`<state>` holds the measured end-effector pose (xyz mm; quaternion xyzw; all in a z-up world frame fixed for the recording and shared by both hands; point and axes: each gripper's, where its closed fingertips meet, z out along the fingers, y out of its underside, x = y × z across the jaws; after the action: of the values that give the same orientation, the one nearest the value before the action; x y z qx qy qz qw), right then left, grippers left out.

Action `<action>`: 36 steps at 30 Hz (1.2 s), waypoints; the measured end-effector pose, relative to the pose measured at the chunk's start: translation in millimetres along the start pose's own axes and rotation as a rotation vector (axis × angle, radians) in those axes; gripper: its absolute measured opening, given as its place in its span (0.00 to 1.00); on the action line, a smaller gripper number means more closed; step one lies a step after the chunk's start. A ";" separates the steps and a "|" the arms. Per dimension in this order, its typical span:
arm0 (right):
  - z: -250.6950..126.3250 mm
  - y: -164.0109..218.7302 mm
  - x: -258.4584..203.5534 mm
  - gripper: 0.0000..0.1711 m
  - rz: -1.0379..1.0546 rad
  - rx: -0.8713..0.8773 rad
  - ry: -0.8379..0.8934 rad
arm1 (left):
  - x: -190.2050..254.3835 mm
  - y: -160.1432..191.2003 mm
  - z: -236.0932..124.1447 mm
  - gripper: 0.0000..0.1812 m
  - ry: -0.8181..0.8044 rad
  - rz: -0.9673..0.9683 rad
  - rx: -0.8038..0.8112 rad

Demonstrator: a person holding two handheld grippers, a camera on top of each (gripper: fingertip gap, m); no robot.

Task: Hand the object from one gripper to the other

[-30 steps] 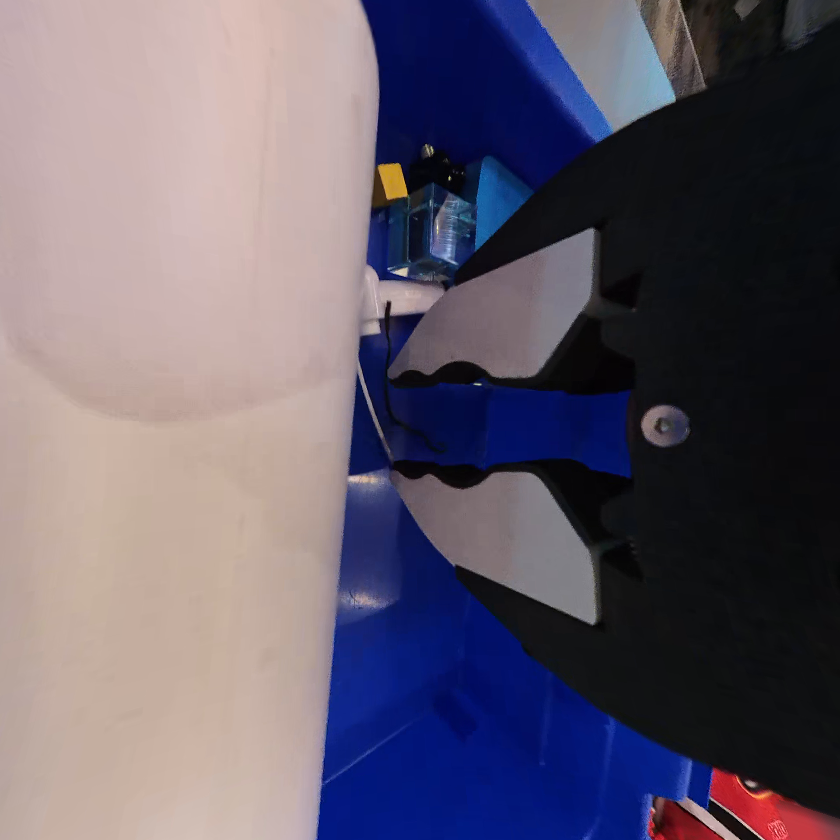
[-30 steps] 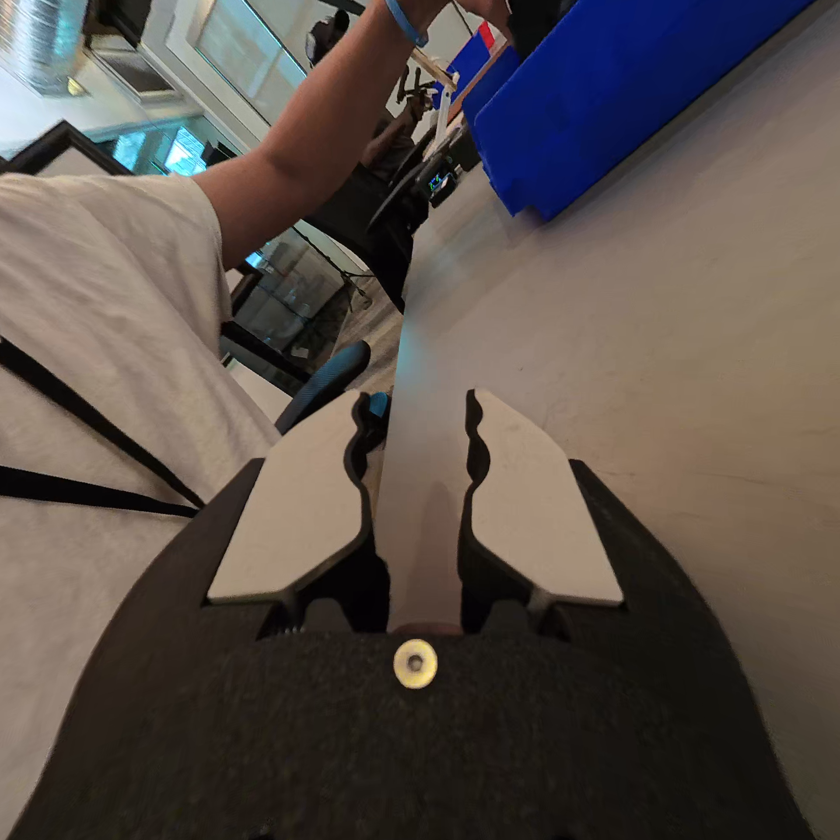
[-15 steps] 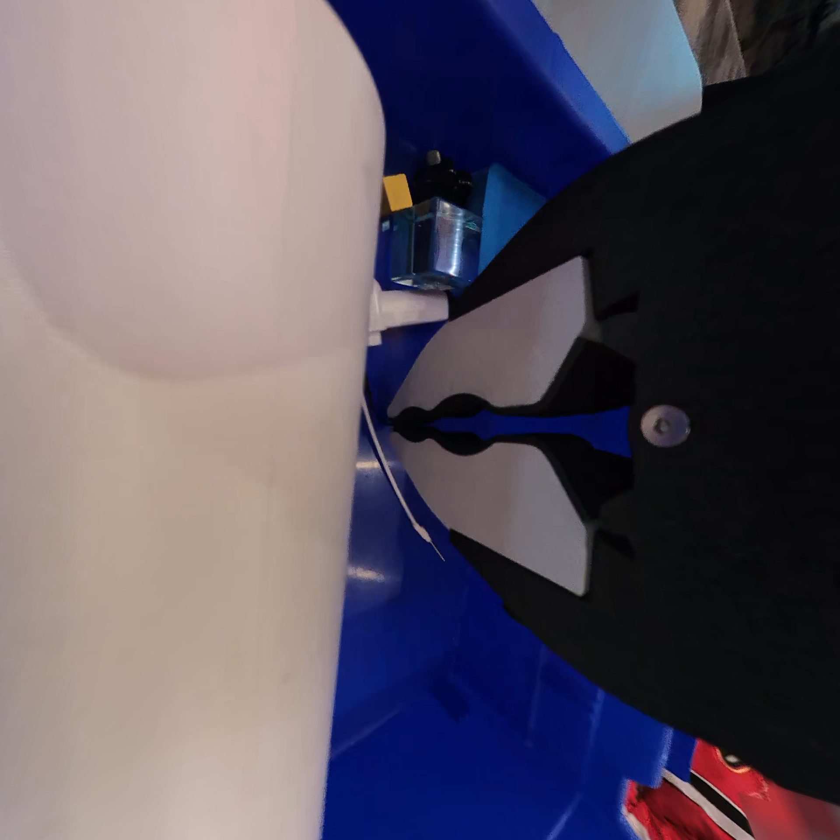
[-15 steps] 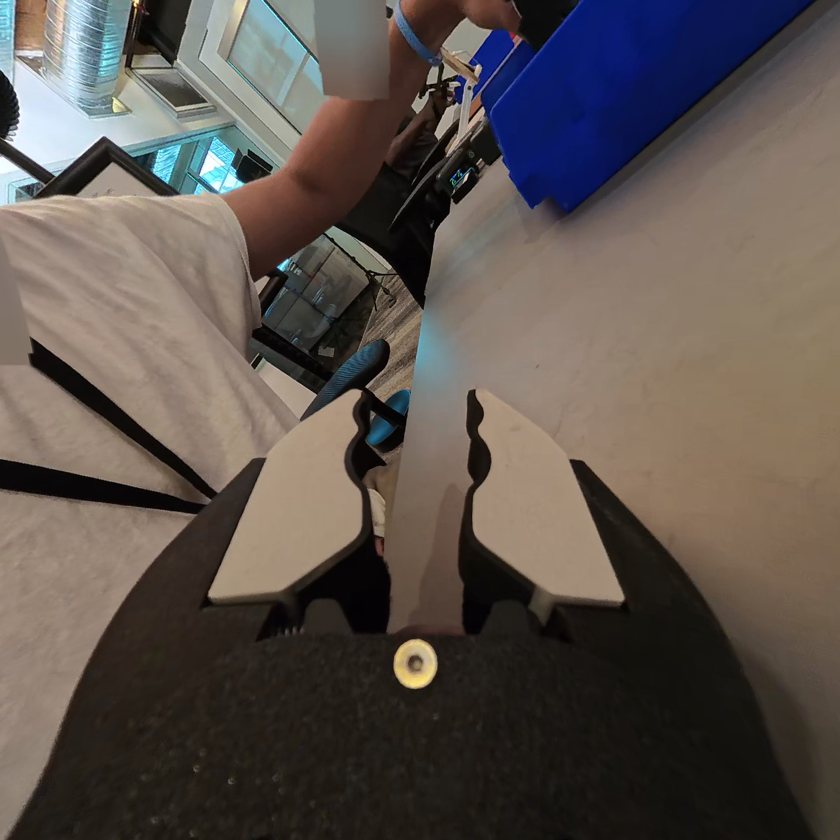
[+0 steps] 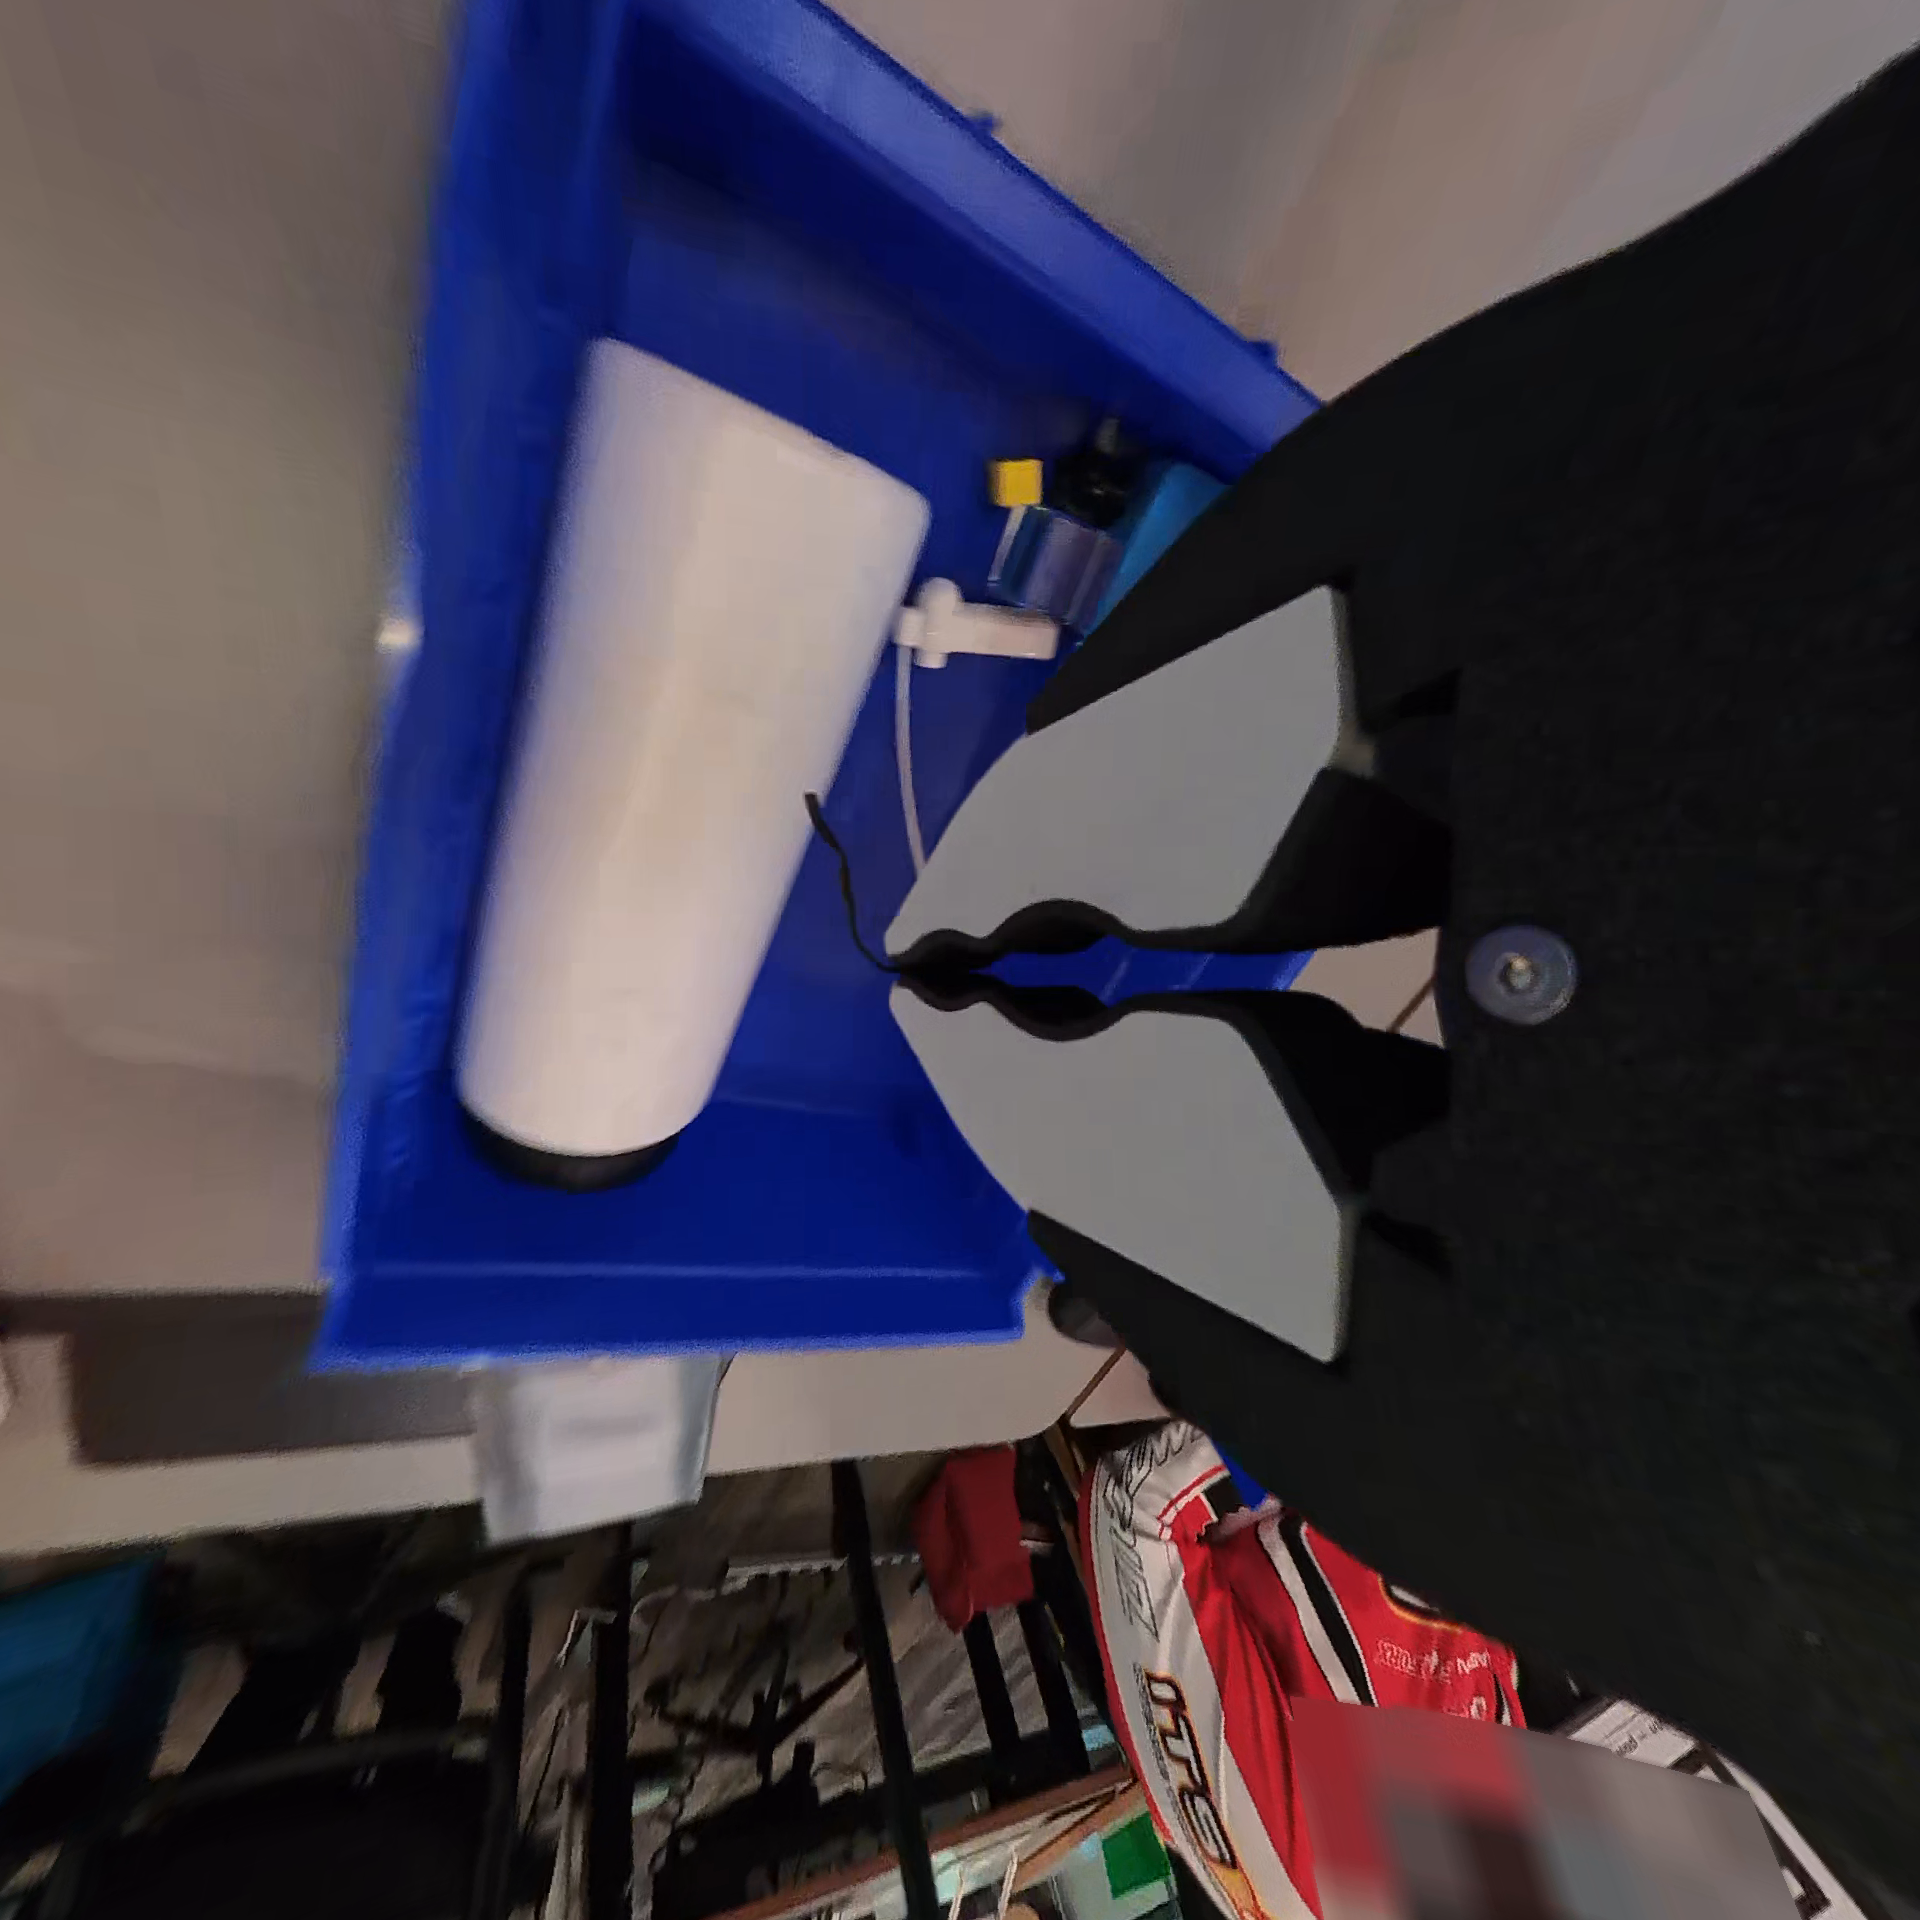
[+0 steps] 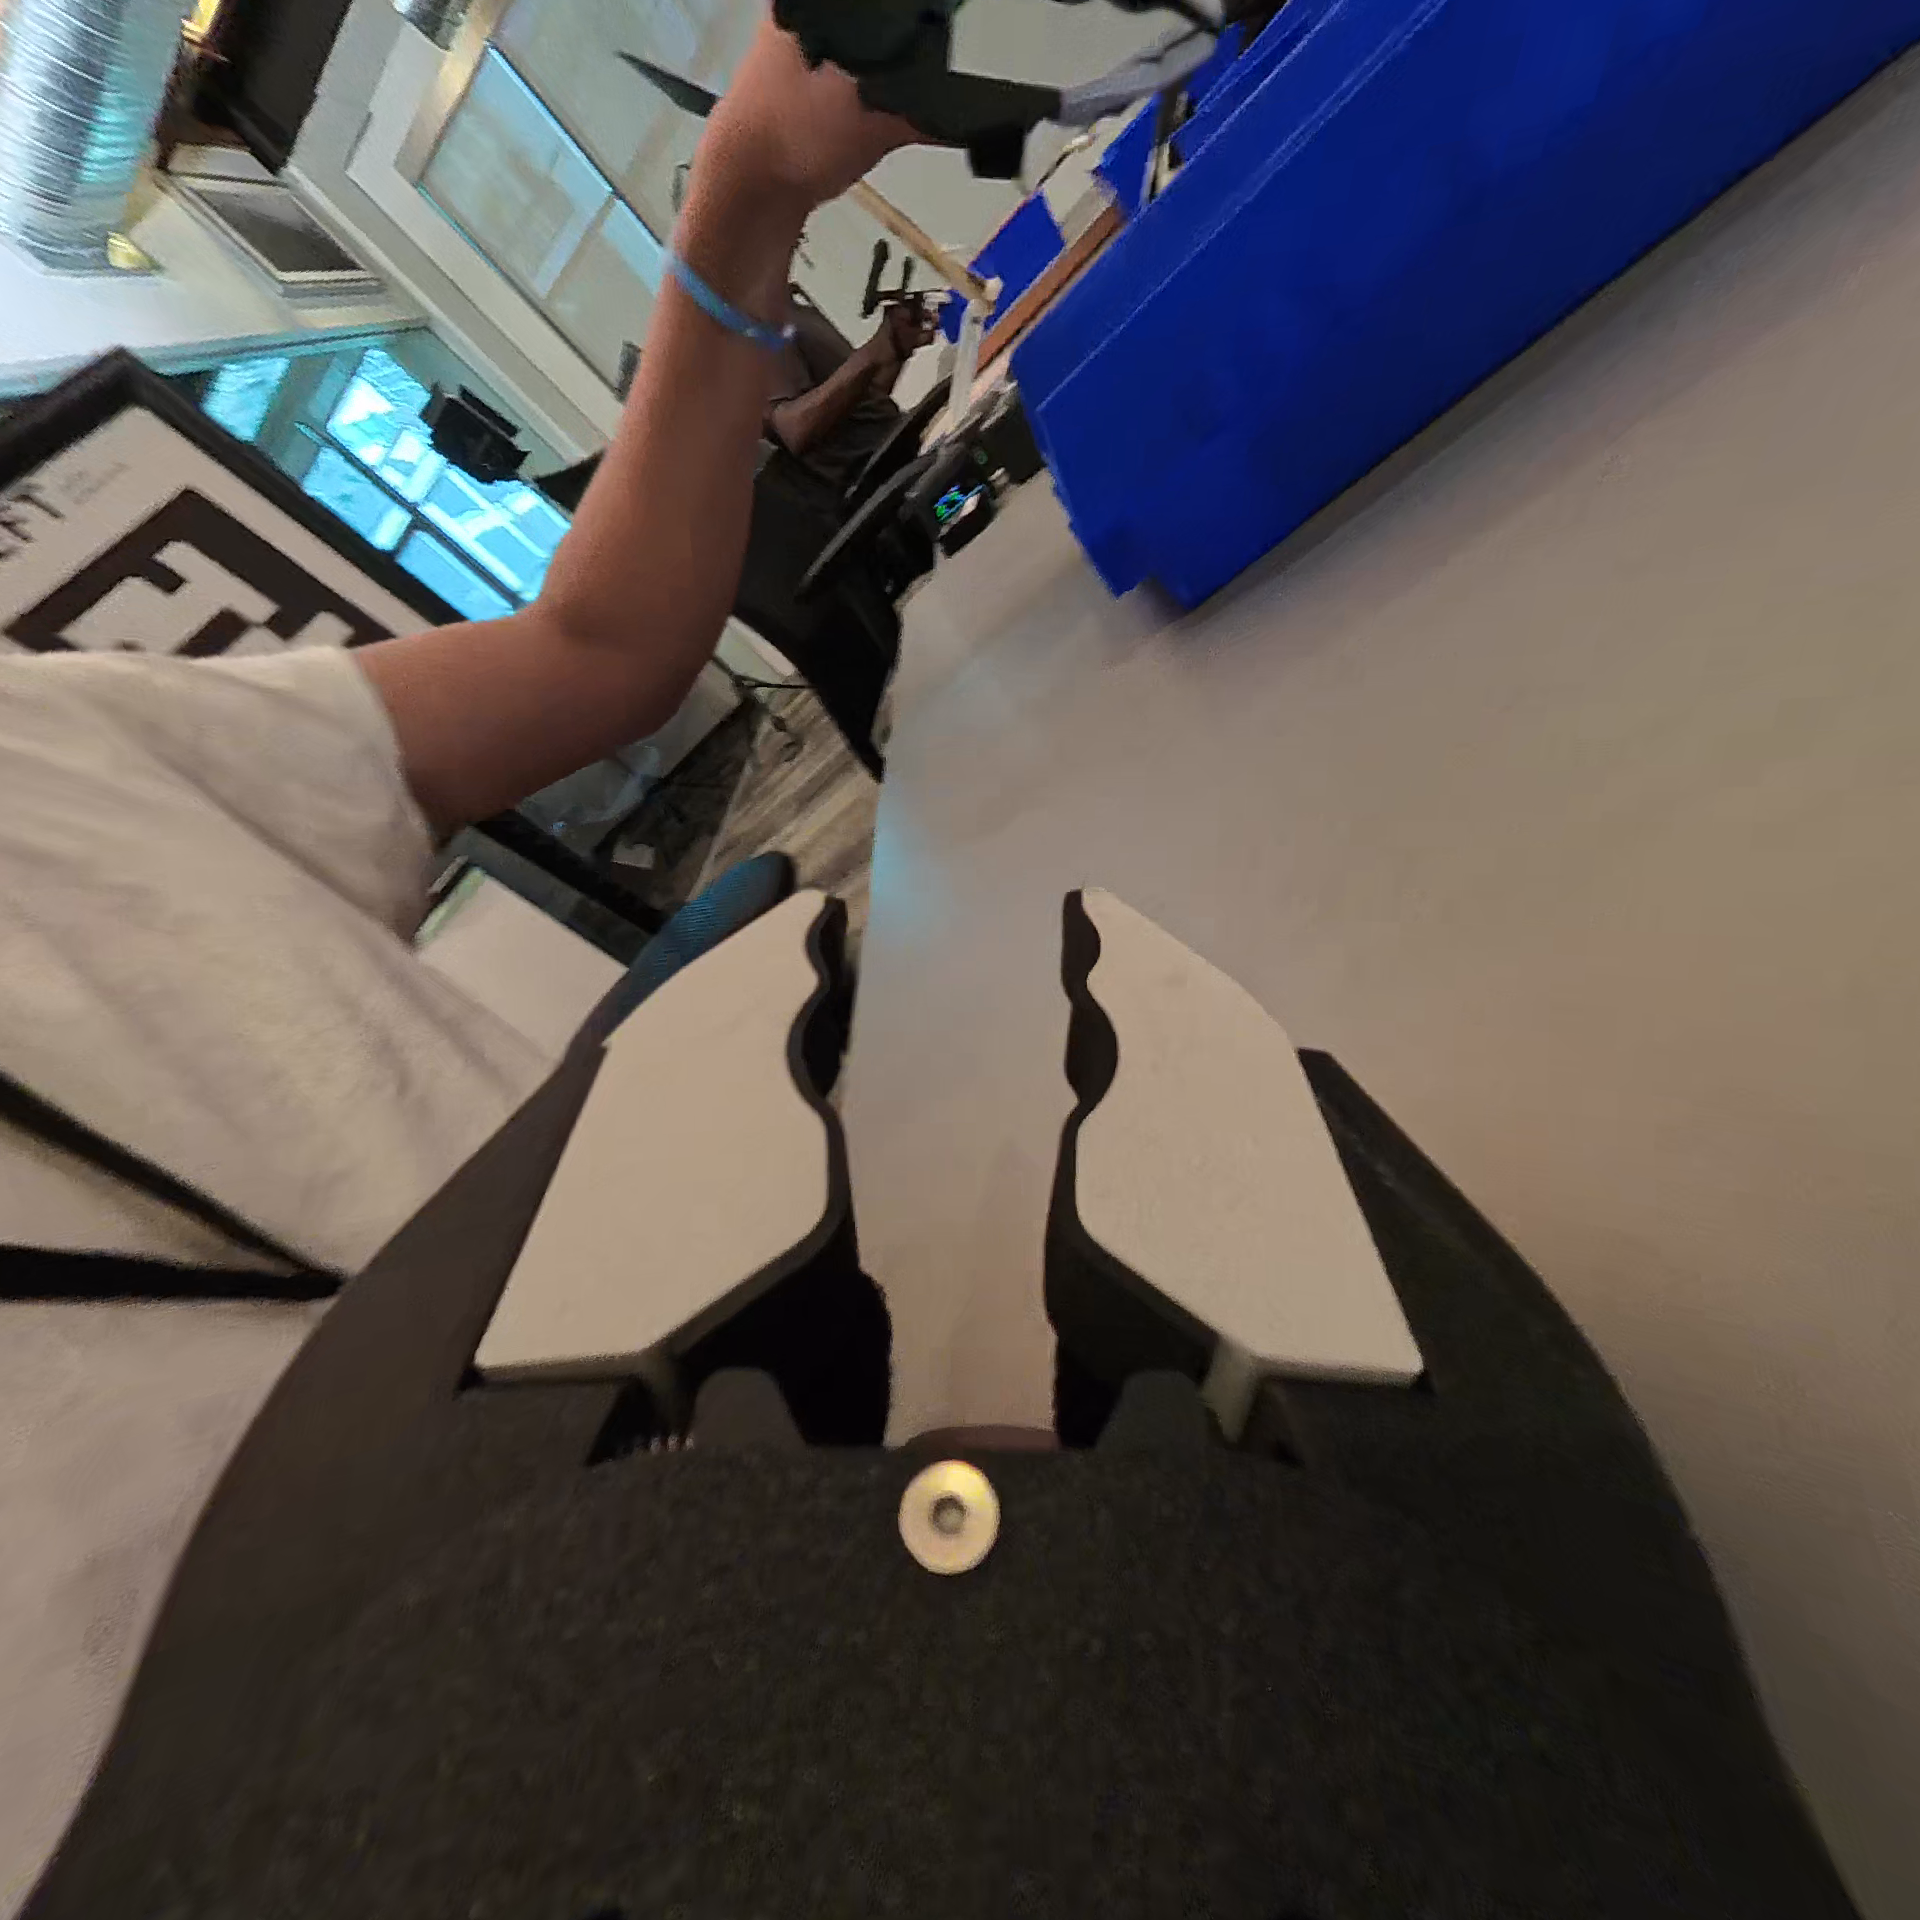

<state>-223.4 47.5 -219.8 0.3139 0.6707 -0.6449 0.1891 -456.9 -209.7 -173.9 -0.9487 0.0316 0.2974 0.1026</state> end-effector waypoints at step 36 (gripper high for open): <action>-34.6 -75.2 27.6 0.00 -0.478 0.212 0.425 | 134.2 -261.5 -43.7 0.14 0.530 -1.018 1.139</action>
<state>-288.4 88.6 -178.5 0.2930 0.6790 -0.6573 -0.1451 -290.7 36.6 -169.5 -0.6880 -0.2343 -0.0823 0.6819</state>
